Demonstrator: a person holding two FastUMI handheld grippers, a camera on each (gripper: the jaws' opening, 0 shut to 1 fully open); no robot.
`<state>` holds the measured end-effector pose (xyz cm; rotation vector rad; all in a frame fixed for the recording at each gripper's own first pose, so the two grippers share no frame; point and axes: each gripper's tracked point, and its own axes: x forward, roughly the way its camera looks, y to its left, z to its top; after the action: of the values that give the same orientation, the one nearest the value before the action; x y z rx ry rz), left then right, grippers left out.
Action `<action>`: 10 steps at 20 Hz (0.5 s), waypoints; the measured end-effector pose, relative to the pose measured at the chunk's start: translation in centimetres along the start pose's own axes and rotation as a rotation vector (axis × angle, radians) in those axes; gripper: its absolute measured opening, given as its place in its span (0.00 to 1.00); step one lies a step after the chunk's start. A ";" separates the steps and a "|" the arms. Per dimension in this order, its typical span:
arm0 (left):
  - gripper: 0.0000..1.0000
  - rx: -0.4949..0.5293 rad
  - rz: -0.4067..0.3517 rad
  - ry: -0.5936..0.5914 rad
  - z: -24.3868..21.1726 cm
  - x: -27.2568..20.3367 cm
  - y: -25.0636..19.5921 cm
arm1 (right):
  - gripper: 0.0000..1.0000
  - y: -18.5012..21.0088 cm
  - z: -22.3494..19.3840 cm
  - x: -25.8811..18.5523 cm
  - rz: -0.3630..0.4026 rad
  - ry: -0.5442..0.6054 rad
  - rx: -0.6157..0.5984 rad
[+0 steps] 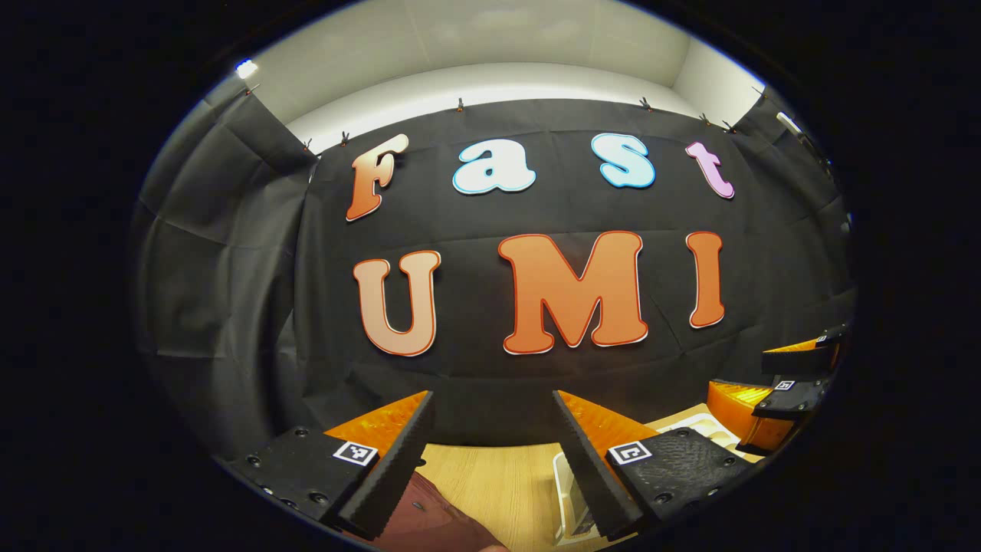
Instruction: Open the schoolbag, grab two books from the bookshelf and put them into the schoolbag.
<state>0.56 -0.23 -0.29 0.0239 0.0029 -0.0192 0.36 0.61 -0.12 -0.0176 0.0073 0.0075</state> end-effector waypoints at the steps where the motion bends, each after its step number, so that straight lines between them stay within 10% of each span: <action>1: 0.93 0.000 0.000 -0.002 0.0 0.0 -0.1 | 0.96 0.0 0.0 0.1 0.001 0.000 0.000; 10: 0.94 0.011 -0.002 -0.016 0.4 0.5 -0.3 | 0.96 -0.3 -0.3 0.6 -0.004 0.011 -0.010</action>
<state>1.09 -0.59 0.11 0.0348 -0.0130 -0.0219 0.92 0.36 -0.40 -0.0280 0.0186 0.0038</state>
